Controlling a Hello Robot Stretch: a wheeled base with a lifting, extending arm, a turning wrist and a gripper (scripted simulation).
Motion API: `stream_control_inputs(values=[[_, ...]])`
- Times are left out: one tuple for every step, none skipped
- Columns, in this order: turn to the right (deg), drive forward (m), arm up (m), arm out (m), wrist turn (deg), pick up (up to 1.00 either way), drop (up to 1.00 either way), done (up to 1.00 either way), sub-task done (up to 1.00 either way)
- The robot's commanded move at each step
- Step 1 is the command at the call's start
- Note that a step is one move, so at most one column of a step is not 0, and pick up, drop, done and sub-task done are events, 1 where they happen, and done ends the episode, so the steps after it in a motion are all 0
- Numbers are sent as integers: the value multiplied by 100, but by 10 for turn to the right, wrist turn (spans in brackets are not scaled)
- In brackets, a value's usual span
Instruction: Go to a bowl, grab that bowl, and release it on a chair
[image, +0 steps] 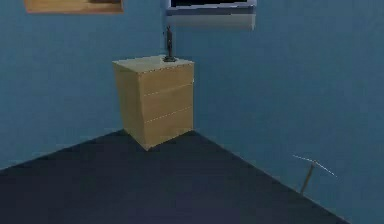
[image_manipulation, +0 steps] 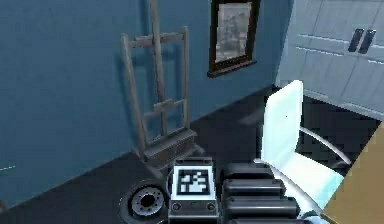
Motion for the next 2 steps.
stream_control_inputs(values=[[-450,0,0,0,0,0,0,0,0],[-450,0,0,0,0,0,0,0,0]])
